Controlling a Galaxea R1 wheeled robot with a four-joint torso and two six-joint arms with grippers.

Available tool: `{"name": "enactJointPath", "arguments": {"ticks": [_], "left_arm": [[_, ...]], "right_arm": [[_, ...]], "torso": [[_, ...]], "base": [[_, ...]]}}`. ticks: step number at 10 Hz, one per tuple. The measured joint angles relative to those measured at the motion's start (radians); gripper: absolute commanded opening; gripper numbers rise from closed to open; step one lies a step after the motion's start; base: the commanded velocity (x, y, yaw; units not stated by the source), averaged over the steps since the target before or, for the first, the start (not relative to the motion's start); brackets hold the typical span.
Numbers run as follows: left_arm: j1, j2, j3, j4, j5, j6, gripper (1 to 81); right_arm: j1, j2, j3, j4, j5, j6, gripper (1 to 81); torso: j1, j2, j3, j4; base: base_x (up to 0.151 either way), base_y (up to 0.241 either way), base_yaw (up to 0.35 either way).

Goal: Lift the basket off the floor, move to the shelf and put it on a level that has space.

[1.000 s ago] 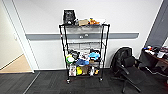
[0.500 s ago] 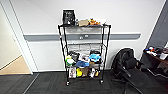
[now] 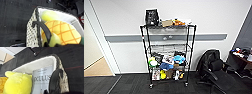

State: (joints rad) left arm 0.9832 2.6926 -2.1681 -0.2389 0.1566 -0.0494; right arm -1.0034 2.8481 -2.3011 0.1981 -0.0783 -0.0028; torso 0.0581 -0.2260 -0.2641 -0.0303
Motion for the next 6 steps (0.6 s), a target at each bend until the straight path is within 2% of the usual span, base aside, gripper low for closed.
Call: {"name": "enactJointPath", "arguments": {"ticks": [6], "left_arm": [[0.0,-0.002,0.0,0.0,-0.001,0.0,1.0]], "right_arm": [[0.0,0.0,0.0,0.0,0.0,-0.001,1.0]], "torso": [[0.0,0.0,0.0,0.0]], "base": [[0.151,0.0,0.0]]}}
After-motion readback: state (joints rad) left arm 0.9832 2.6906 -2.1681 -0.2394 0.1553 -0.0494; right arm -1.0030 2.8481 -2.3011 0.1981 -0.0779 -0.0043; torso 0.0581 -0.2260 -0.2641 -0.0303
